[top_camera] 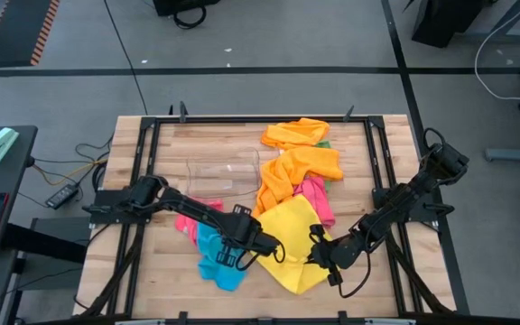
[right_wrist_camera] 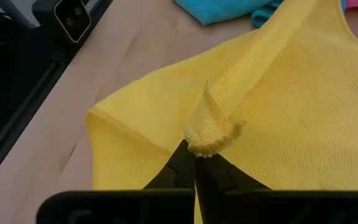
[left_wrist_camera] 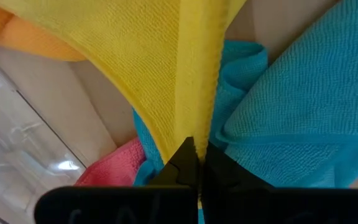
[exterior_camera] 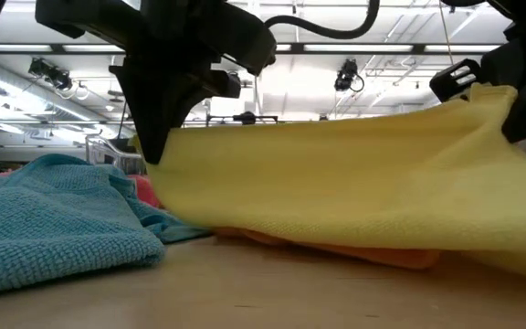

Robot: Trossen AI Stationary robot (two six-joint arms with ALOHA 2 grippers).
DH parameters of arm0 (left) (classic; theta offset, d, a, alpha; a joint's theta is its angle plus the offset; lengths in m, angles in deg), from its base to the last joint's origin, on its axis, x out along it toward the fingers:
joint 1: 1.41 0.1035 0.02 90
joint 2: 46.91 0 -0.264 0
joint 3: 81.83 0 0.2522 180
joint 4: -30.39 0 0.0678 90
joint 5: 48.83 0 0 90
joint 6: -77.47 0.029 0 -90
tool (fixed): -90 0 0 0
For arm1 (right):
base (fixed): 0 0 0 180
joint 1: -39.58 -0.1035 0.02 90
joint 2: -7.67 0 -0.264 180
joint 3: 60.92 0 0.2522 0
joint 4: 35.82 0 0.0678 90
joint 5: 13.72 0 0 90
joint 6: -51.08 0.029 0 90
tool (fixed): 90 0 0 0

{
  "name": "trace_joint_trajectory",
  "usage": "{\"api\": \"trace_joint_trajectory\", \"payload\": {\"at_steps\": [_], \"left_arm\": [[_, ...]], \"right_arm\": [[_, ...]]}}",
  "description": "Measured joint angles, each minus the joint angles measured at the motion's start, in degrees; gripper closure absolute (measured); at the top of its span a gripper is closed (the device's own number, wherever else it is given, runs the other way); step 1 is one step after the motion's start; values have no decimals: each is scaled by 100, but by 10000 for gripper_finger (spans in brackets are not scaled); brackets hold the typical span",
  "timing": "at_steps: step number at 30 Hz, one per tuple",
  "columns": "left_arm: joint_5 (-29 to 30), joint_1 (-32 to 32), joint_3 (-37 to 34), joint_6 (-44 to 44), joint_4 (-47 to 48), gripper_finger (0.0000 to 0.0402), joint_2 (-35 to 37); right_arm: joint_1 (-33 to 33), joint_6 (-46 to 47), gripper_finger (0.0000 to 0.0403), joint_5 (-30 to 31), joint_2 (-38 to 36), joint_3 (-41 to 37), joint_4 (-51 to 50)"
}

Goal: Fold microfiber towels
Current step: Fold the yellow microfiber cloth

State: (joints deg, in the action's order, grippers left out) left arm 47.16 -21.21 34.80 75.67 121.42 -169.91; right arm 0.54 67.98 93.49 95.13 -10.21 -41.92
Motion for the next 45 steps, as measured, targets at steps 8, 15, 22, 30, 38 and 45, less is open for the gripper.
{"api": "trace_joint_trajectory", "payload": {"at_steps": [8, 15, 22, 30, 38, 45], "left_arm": [[46, 1, 0, 219, -253, 397, 0], [1009, 30, 314, 1050, -211, 397, 0], [2289, 220, 1112, 2068, -441, 393, 0], [2288, 804, 1231, 3278, -1938, 393, -95], [2041, 1231, 1220, 3969, -2580, 396, -541], [1967, 1365, 1217, 4180, -2909, 396, -986]], "right_arm": [[-2, 3, 402, -68, 0, 0, -1], [-224, 337, 402, -182, -269, 352, -874], [-674, 674, 402, -197, -356, 874, -1859], [-1087, 1977, 403, -65, -356, 1329, -3328], [-1244, 3087, 400, -5, -352, 1341, -4215], [-1250, 3450, 398, -45, -352, 1204, -4287]]}}
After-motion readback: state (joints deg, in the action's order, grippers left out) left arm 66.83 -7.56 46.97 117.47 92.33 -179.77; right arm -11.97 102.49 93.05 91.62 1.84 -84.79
